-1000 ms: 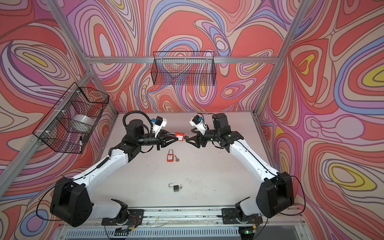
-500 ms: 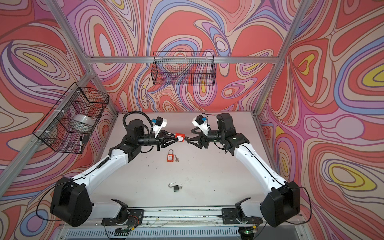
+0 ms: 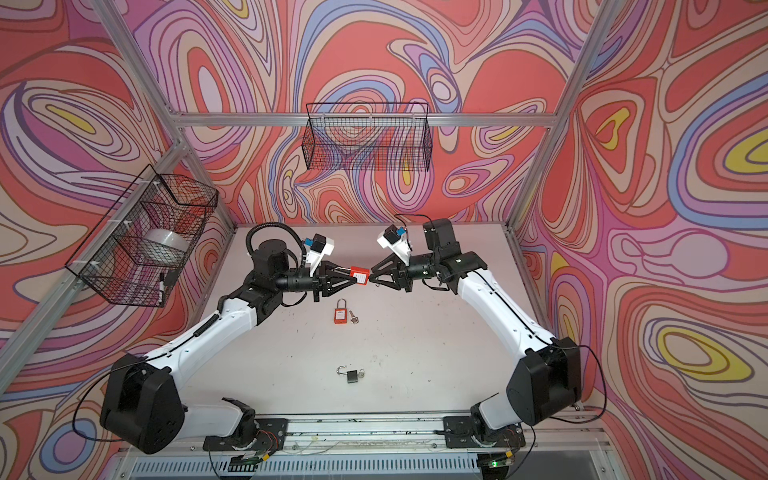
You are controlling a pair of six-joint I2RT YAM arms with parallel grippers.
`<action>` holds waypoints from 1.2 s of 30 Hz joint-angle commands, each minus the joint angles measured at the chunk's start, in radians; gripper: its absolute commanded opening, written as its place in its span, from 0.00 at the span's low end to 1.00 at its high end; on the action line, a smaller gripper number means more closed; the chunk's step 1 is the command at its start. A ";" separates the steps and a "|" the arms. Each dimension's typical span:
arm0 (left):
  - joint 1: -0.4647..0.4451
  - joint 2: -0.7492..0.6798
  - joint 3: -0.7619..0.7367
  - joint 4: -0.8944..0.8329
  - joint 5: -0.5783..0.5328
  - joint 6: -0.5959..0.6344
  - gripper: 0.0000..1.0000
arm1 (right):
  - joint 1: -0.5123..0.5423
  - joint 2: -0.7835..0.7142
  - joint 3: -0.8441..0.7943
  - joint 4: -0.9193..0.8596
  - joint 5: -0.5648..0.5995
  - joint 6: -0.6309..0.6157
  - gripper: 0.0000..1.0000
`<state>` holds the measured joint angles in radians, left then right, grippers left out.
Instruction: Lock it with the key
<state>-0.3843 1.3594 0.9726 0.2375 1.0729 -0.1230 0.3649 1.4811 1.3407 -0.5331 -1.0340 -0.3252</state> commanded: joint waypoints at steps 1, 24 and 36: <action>0.004 -0.018 -0.005 0.046 0.018 -0.004 0.00 | -0.006 -0.005 0.002 -0.039 -0.026 -0.020 0.28; 0.004 -0.028 -0.009 0.017 -0.005 0.021 0.00 | -0.030 -0.014 0.003 -0.212 0.078 -0.179 0.00; 0.012 -0.046 -0.035 0.071 -0.051 -0.004 0.00 | -0.059 -0.026 -0.009 -0.264 0.109 -0.217 0.00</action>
<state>-0.4019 1.3586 0.9428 0.2401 1.0672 -0.1200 0.3527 1.4754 1.3426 -0.6964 -1.0157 -0.5255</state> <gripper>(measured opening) 0.216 0.049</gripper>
